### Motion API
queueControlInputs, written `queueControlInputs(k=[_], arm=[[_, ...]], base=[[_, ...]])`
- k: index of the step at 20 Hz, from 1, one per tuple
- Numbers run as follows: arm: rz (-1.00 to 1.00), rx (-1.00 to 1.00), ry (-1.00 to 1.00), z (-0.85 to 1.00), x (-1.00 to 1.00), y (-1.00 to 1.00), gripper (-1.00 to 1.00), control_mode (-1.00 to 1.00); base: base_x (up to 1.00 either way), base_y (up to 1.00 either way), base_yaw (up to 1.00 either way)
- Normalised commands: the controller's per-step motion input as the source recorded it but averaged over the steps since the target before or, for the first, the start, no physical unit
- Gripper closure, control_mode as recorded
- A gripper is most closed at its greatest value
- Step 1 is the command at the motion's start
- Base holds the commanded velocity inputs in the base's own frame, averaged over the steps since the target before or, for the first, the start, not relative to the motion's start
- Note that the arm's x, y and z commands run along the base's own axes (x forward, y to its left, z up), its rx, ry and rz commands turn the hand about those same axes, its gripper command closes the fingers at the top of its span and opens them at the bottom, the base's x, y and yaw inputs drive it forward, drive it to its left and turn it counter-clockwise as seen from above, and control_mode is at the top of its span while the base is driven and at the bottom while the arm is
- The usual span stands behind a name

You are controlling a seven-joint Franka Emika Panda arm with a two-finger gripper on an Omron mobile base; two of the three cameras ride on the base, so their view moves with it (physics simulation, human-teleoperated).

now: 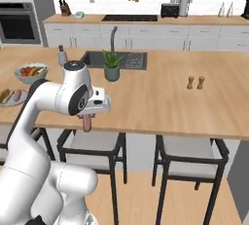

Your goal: Place one bun and one sausage from the bowl on each plate.

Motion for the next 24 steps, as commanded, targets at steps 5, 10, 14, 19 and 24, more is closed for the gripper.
queueControlInputs(k=[5,10,14,19,24], arm=[[0.0,0.0,0.0,0.0,0.0,0.0,1.0,1.0],[0.0,0.0,0.0,0.0,0.0,0.0,1.0,1.0],[0.0,0.0,0.0,0.0,0.0,0.0,1.0,1.0],[0.01,0.0,0.01,0.0,0.17,0.0,1.0,-1.0],[0.16,0.0,0.07,-0.1,0.97,0.31,1.0,-1.0]], base=[[0.47,-0.16,0.36],[0.48,0.0,0.28],[0.58,-0.06,0.11],[0.06,-0.03,0.01],[0.0,0.0,0.0]])
